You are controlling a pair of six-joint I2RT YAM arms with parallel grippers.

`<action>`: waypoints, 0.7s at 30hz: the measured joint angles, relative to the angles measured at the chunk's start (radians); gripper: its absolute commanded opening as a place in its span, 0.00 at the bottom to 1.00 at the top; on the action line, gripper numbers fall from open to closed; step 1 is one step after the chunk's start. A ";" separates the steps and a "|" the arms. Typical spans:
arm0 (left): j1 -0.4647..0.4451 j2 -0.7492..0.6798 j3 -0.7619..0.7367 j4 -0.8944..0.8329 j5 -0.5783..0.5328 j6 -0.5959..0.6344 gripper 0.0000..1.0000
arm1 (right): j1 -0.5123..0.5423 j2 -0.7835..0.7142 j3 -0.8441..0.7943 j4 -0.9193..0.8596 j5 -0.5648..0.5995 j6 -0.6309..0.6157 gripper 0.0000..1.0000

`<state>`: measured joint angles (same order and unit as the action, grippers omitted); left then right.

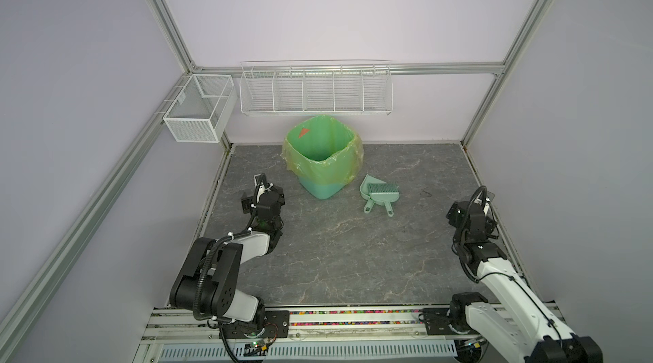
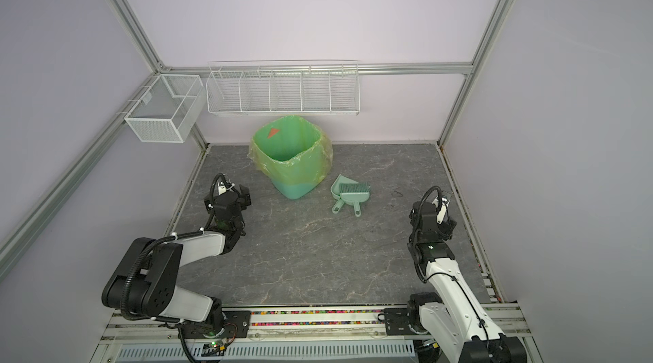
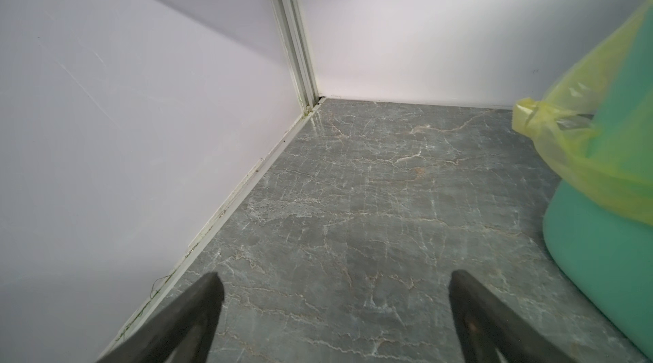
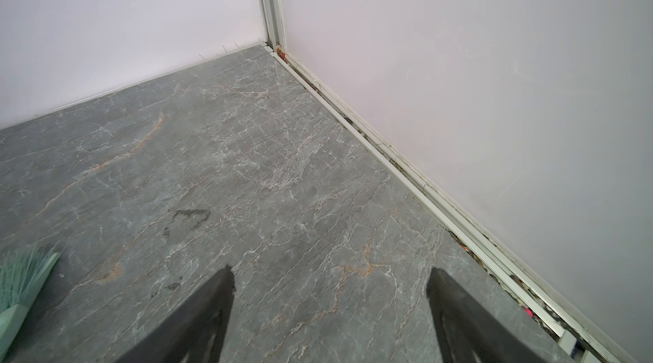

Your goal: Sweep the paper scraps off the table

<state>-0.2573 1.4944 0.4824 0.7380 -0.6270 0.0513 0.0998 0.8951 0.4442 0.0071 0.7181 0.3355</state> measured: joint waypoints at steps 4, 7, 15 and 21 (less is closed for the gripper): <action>0.013 0.016 -0.034 0.035 0.026 0.014 0.99 | 0.000 0.077 -0.018 0.110 0.005 -0.034 0.89; 0.016 0.017 -0.037 0.048 0.030 0.014 0.99 | 0.000 0.140 -0.021 0.189 0.031 -0.050 0.89; 0.016 0.027 -0.081 0.155 -0.036 0.005 1.00 | 0.000 0.328 -0.066 0.440 0.074 -0.097 0.89; 0.021 0.027 -0.101 0.201 -0.066 -0.002 0.99 | 0.000 0.413 -0.077 0.561 0.069 -0.122 0.89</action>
<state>-0.2363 1.5215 0.3813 0.9394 -0.6933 0.0494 0.0998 1.3083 0.3676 0.5682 0.7876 0.2131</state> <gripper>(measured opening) 0.994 0.887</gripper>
